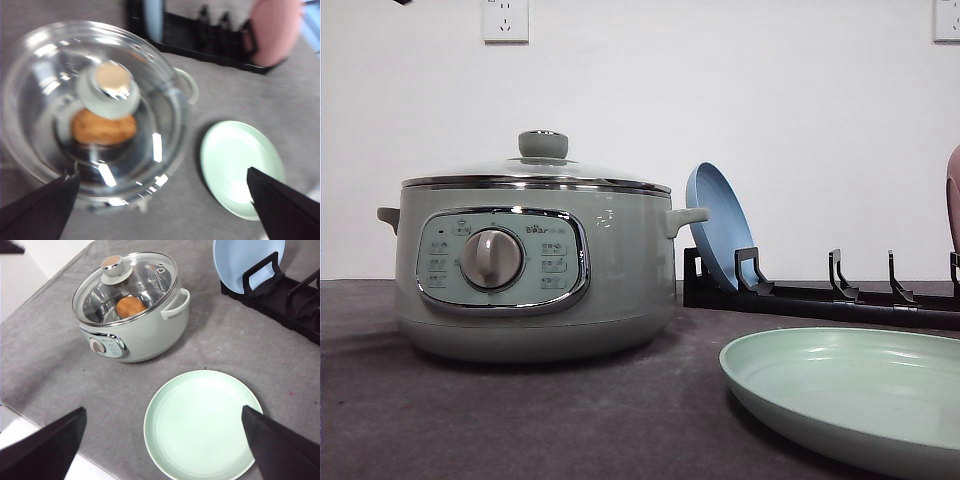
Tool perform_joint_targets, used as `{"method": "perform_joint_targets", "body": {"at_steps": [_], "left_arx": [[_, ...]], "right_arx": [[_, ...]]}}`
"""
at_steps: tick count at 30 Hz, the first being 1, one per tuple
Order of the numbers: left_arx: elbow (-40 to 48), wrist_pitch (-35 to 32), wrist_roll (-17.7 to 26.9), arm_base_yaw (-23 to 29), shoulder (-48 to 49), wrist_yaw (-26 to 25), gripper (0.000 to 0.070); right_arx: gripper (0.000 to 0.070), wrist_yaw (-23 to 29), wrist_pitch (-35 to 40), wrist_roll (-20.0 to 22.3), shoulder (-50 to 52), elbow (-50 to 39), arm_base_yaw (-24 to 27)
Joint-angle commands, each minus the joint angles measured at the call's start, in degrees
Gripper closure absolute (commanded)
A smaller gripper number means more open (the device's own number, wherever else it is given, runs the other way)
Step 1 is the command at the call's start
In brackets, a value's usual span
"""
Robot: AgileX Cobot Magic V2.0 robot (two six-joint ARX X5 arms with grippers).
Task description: Transfer potato from steamer to green plate
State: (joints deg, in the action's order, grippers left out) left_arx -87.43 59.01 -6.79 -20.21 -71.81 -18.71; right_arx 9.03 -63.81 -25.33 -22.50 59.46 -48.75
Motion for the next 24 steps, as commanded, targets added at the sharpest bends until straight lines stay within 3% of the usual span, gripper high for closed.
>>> {"method": "perform_joint_targets", "body": {"at_steps": [1,10,16,24], "left_arx": [[-5.1,1.6,1.7,-0.8,-4.7,2.4,0.0000],[-17.1,4.5,5.8,-3.8,-20.4,12.3,0.0000],[-18.3,1.6,8.7,-5.8,-26.2,14.2,0.0000],[-18.3,0.9,9.4,-6.9,-30.7,16.9,0.0000]], "right_arx": [[0.0071,0.3,0.7,0.5,-0.3,0.4,-0.6],[0.0071,1.6,0.7,0.7,-0.3,0.4,-0.5],[0.0071,3.4,0.7,0.9,-0.3,0.4,-0.6],[0.0071,3.4,0.7,0.9,-0.3,0.4,-0.6]]}}
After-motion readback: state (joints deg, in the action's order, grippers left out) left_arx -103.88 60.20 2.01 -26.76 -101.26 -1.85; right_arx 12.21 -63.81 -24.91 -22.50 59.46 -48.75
